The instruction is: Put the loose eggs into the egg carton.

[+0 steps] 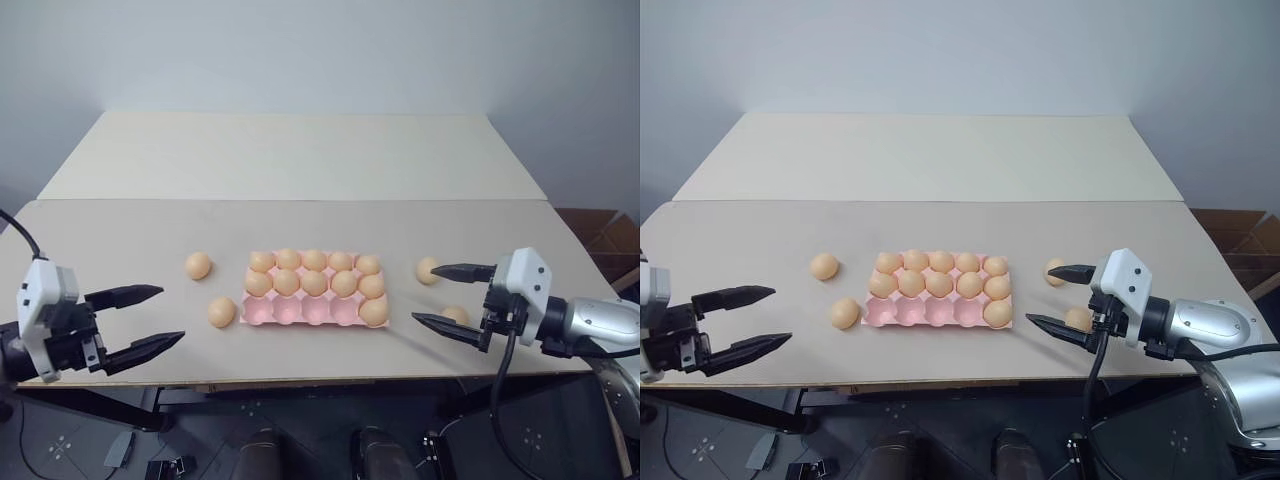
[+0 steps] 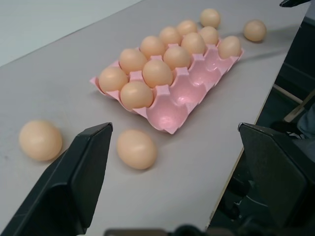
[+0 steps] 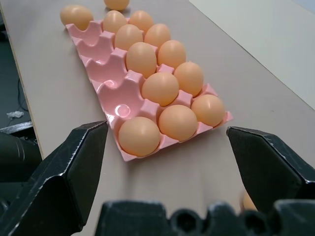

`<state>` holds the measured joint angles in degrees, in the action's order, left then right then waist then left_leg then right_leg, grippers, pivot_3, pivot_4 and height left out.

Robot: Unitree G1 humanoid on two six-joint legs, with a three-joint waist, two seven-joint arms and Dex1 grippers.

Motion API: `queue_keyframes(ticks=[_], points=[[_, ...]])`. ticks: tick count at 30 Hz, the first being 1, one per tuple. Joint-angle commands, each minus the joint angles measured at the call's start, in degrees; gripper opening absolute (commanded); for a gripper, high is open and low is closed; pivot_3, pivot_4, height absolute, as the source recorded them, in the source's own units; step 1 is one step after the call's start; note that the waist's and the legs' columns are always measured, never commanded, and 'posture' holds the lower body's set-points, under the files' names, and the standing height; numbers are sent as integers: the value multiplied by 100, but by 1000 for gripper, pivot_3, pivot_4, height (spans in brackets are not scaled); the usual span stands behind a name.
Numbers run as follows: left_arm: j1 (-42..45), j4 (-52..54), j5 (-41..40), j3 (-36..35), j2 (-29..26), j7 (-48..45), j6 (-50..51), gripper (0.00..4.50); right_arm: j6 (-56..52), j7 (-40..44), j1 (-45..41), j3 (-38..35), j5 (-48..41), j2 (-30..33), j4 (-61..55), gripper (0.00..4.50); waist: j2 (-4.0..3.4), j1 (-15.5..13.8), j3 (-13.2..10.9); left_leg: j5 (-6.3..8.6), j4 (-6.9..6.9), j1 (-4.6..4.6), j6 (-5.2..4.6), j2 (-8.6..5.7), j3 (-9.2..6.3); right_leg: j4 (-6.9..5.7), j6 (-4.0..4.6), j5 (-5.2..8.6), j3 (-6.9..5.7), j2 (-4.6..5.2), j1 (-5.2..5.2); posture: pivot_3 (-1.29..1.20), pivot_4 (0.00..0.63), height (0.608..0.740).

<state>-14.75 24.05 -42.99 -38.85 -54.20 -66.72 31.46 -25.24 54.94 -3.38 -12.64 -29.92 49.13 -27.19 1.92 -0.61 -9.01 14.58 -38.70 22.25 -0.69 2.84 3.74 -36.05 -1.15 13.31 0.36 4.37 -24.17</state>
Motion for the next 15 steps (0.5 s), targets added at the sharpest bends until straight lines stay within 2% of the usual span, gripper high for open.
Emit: queue_keyframes(ticks=[1, 4, 8, 15], points=[[174, 177, -202, 20, 91, 217, 59, 4449, 116, 78, -143, -204, -14, 157, 4, 4500, 0, -1, 0, 0, 0, -1, 0, 0, 2, 0, -1, -1, 2, 0, 0, 0, 150, 740], [207, 224, -446, -80, 128, 321, 279, 4449, 104, 95, -108, -292, -26, 239, -7, 4500, 2, 2, 1, 0, 1, -1, 0, 0, 6, 1, 2, -8, 8, 0, -1, 0, 150, 740], [166, 170, -370, -132, -8, 30, 157, 4449, 21, 71, -2, -571, -127, 319, -91, 4500, 2, 1, 1, 1, 1, 1, -1, -1, 10, 3, -8, -17, 10, -1, -4, 0, 150, 740], [342, 64, -354, 98, -205, -295, 87, 4449, -212, 60, 492, -709, 71, 609, -133, 4500, 2, -10, 1, 0, 0, -1, 0, 0, 12, 3, -6, -10, 12, -1, -3, 0, 150, 740]])
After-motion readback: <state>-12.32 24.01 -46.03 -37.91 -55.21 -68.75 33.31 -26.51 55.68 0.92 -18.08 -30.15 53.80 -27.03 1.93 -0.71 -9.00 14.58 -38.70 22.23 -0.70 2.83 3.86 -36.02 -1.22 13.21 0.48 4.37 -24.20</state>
